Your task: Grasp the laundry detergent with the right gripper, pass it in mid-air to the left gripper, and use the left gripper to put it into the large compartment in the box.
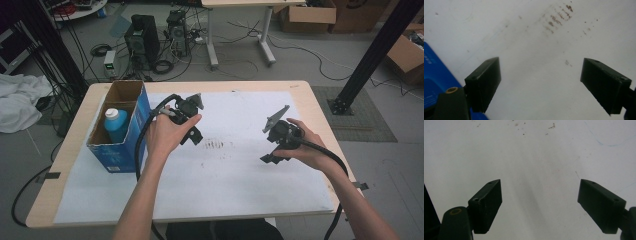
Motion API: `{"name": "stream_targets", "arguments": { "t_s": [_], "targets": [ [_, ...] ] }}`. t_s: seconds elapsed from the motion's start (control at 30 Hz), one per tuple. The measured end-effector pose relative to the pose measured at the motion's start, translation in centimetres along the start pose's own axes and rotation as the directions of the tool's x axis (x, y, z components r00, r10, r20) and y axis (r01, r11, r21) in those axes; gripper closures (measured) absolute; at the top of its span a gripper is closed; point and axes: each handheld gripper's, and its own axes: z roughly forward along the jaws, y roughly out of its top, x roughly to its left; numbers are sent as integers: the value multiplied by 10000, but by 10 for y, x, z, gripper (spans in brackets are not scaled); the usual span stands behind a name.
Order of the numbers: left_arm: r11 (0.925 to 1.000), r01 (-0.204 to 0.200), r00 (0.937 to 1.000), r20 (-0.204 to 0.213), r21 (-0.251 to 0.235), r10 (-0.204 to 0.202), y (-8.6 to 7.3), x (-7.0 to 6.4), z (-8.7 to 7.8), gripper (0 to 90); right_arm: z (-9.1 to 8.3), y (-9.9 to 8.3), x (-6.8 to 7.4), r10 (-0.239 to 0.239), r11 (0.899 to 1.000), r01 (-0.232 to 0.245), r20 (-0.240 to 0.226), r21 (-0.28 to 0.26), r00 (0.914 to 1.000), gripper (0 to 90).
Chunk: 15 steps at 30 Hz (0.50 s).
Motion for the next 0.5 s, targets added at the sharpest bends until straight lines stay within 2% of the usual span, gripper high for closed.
{"name": "stream_targets", "arguments": {
  "t_s": [0.1,0.33,0.5],
  "targets": [
    [9999,-110,9999,-13,126,110,-1,-4,7,174,-2,-1,-1,114,9999,-114,49,5,9999,196],
    [9998,-173,9998,123,72,172,-2,-10,17,174,-3,-2,-2,137,9999,-137,90,61,9999,198],
    [9993,-314,9995,-31,212,315,-2,-12,21,174,-3,-1,-2,176,9998,-177,122,71,9998,198]
  ]
}}
